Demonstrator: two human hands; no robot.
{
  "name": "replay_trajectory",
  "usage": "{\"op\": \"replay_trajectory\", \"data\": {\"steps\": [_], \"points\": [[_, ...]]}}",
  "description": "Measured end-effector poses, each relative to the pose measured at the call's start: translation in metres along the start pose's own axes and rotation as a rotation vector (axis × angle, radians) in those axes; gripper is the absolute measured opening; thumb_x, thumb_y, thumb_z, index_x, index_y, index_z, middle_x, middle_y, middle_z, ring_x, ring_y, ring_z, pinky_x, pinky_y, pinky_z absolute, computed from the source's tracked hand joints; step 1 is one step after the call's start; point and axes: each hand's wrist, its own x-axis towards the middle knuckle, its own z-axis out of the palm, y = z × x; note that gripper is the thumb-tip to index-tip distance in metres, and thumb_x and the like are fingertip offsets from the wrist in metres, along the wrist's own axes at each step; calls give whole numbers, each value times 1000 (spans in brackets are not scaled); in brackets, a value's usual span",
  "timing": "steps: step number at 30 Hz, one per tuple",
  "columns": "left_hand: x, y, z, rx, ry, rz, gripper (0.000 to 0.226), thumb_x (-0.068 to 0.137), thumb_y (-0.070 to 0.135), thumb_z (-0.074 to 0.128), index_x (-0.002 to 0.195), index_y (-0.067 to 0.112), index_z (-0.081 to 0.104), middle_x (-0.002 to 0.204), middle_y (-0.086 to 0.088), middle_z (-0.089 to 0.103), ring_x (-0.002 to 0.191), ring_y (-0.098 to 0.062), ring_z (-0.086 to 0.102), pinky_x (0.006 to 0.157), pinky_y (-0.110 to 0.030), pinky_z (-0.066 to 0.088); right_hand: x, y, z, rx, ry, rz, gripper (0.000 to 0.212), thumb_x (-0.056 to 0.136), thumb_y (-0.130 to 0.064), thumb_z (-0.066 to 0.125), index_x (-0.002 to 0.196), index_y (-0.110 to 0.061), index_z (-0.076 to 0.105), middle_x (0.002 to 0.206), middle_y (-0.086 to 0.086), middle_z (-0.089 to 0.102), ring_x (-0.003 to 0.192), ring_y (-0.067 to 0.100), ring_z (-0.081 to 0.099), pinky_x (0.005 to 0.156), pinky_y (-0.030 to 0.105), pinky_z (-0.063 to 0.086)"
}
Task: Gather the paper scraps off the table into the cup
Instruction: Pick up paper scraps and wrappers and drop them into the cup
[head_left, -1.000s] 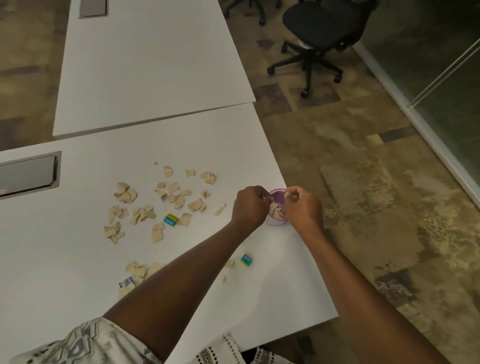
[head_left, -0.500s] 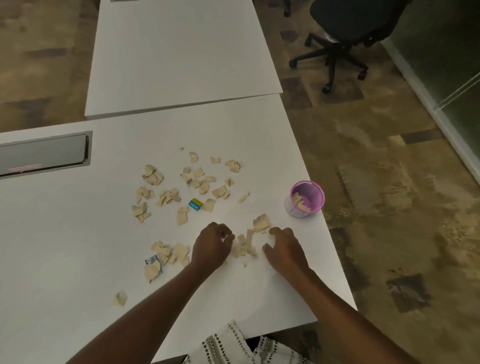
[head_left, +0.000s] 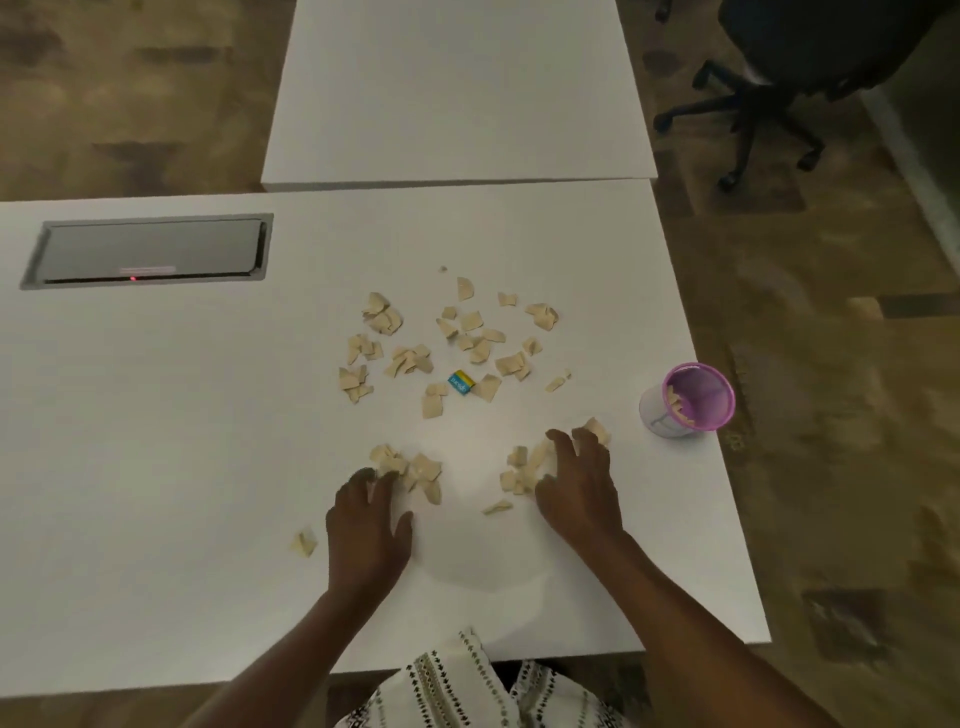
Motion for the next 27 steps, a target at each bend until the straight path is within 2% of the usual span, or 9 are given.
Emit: {"op": "replay_trajectory", "data": {"steps": [3,5,7,9,12,14,18,23,27], "points": [[2,-12,1,23,-59,-90,74,79,33,73,144,15,42,151,-23,35,132,-43,39,98,-53,46,10,9,2,48,-153,49,82,83,-24,64,152,-26,21,161,18,3,148,43,2,114,51,32],[5,-17,1,21,-130,-94,77,85,32,68,151,18,31,159,-21,22,139,-42,30,103,-51,44,13,11,6,11,-248,42,89,84,-31,66,154,-33,12,162,18,-6,147,47,-7,115,55,28],[7,-19,2,35,-170,-59,74,89,28,62,153,18,27,160,-20,19,139,-41,28,106,-50,42,12,7,13,-85,-284,-29,92,85,-35,67,155,-35,7,161,21,-7,147,48,-7,115,56,27],[9,-19,1,38,-163,-21,70,89,21,60,153,15,30,157,-21,23,136,-42,31,105,-49,42,8,0,21,-150,-265,-90,91,86,-35,67,154,-36,7,161,19,-3,147,47,-3,110,55,38],[14,-14,-1,37,-139,0,65,91,14,57,151,14,34,153,-21,31,131,-41,37,96,-47,49,3,-12,29,-196,-229,-129,81,91,-26,61,153,-39,10,163,11,0,148,43,4,91,46,54],[18,-11,-2,52,-133,26,62,93,12,55,151,17,34,149,-19,36,126,-39,42,88,-46,53,2,-19,35,-237,-219,-164,73,96,-17,54,152,-39,15,163,8,4,149,38,9,87,43,54],[27,-7,-2,81,-153,77,60,93,15,56,150,21,36,136,-15,44,116,-33,47,76,-41,56,3,-27,43,-218,-219,-165,55,99,-11,44,148,-33,31,160,5,19,145,29,21,93,42,49],[34,-3,-2,37,-155,85,40,91,13,56,130,15,50,121,-12,46,108,-31,47,71,-40,55,6,-31,41,-312,-64,-301,31,92,-8,54,120,-19,60,132,7,53,108,29,53,59,34,50],[36,4,-2,-53,-119,66,25,90,16,59,115,12,56,112,-11,49,100,-30,51,69,-33,50,10,-31,35,-303,6,-323,17,92,-7,52,103,-13,63,121,6,57,98,27,56,59,31,46]]}}
